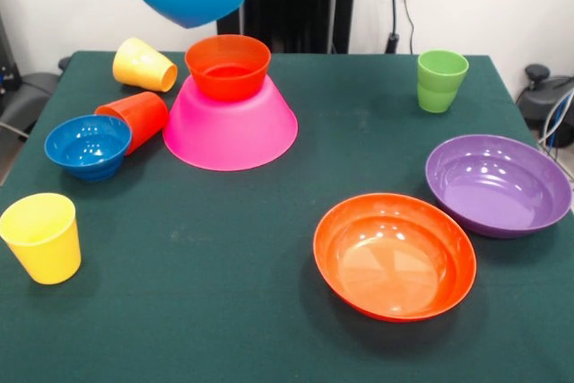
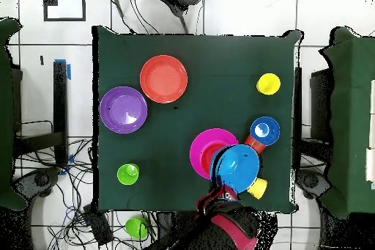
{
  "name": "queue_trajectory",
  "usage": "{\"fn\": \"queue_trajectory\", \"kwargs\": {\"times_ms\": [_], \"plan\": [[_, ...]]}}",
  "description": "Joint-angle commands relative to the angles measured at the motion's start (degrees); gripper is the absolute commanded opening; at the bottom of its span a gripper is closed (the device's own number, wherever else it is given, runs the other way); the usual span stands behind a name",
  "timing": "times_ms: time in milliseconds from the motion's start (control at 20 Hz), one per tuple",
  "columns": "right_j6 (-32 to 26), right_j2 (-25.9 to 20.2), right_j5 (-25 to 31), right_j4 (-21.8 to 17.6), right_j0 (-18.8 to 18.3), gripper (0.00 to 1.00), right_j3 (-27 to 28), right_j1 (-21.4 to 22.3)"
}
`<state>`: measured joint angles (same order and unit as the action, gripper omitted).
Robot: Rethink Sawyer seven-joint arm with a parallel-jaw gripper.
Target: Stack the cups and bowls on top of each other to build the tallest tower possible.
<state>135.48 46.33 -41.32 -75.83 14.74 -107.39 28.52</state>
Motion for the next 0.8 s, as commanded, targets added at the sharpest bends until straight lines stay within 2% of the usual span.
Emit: {"fn": "queue_trajectory", "kwargs": {"times_ms": [50,450,600,800], "plan": [[-6.0,-10.4,6.8,3.3,-0.3,0.0,4.2,-4.3],[-10.2,-12.0,4.9,4.1,-2.8,0.0,3.8,-4.4],[-9.5,-13.5,2.9,2.1,-4.0,0.0,3.8,-4.4],[-10.6,-14.5,3.0,2.2,-4.6,0.0,3.6,-4.3]]}}
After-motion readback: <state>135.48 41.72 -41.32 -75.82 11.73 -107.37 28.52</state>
